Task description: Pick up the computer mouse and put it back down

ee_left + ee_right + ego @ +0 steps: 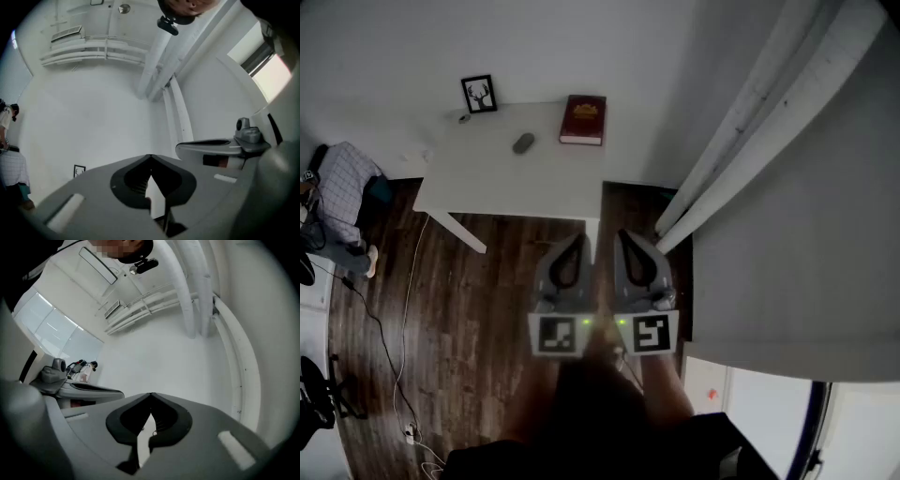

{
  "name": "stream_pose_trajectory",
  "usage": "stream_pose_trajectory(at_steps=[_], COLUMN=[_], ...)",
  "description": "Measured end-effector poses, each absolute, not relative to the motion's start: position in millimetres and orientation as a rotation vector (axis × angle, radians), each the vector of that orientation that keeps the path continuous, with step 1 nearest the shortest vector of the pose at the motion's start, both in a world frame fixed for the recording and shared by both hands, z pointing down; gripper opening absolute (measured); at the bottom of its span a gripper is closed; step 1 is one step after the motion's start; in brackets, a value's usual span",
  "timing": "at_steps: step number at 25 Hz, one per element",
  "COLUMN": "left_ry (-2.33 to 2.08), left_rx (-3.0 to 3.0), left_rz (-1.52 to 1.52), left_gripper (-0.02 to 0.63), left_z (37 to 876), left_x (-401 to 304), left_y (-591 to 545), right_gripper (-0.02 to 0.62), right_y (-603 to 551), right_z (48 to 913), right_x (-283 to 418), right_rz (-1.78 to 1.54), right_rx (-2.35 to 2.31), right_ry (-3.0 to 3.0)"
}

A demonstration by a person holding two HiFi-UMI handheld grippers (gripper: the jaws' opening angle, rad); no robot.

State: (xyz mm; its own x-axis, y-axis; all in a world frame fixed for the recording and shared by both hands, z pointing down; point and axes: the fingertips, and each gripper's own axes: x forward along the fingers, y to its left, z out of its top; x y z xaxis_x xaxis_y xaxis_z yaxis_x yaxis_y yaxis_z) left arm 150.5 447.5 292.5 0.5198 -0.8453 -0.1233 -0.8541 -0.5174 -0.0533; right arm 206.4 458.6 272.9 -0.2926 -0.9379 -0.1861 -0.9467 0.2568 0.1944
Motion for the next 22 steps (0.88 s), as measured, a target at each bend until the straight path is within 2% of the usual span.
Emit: stream_pose_trajectory(at_steps=[11, 22], left_ry=[1.503, 1.535], left_rx=[-2.651, -2.628], left_rz=[0.128, 0.192], left_gripper=[0.0, 0.0], left_z=[296.5, 292.9], left_x=[123.8, 53.3], left_y=[443.0, 426.9], right_gripper=[0.014, 0.014], right_y=[453.2, 435.6], right_z=[272.5, 270.1], right_x=[180.0, 107.0], right_rz=[0.416, 0.447], right_rx=[-1.85, -1.795], right_ry=[2.454, 2.471])
